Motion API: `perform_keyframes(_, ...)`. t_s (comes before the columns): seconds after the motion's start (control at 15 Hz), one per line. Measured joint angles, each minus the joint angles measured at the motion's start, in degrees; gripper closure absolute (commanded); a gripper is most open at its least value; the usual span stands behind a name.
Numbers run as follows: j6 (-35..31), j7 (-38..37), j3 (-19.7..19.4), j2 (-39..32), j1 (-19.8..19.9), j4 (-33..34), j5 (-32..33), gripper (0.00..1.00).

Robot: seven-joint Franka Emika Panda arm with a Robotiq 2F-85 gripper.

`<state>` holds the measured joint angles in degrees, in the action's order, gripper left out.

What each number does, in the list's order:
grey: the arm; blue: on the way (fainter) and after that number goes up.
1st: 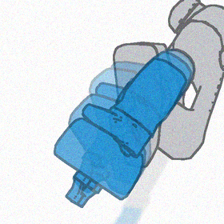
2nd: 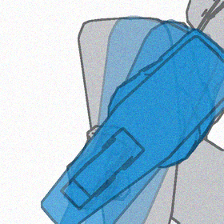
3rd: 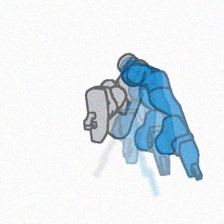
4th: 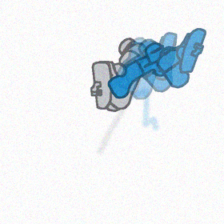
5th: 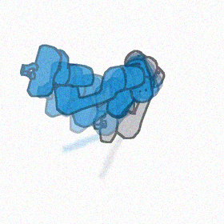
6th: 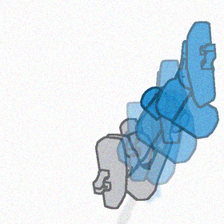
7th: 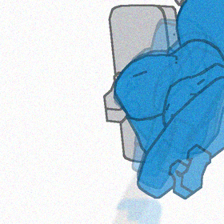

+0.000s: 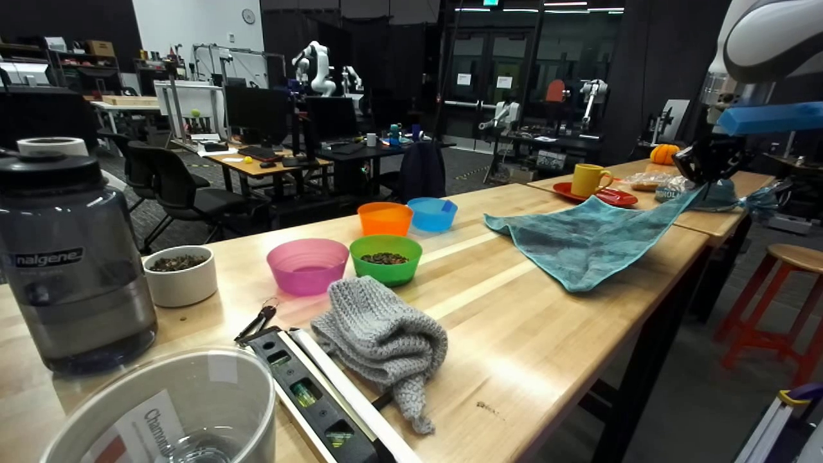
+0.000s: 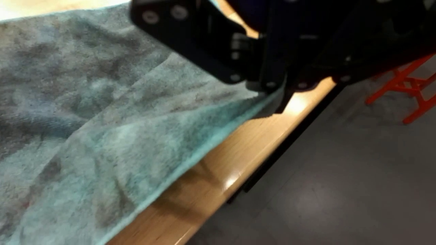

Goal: Unfold the blue cloth

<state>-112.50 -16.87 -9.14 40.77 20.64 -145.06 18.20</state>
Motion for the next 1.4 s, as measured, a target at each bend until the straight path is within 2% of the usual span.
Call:
perform_keyframes(0.27,1.9,1.8,-1.0,0.0,0.0,-0.6,0.3,1.0)
perform_keyframes(0.33,2.1,1.9,-1.1,0.0,0.0,-0.8,0.7,0.91)
perform_keyframes(0.4,2.1,1.9,-1.2,0.0,0.0,-1.1,1.2,0.72)
perform_keyframes(0.6,2.2,1.9,-1.3,0.0,0.1,-2.0,2.8,0.56)
perform_keyframes(0.93,2.0,1.9,-1.3,0.0,0.1,-2.9,4.2,0.22)
perform_keyframes(1.13,-1.1,1.9,-1.2,0.1,-0.3,-3.1,3.9,0.01)
perform_keyframes(1.2,-2.9,1.9,-1.0,0.1,-0.6,-3.1,3.6,0.0)
perform_keyframes(1.27,-4.7,2.0,-0.9,0.1,-1.0,-3.3,3.3,0.21)
perform_keyframes(1.33,-6.5,2.3,-0.8,0.1,-1.6,-3.4,2.7,0.34)
perform_keyframes(1.4,-8.2,2.8,-0.7,0.0,-2.3,-3.5,2.1,0.35)
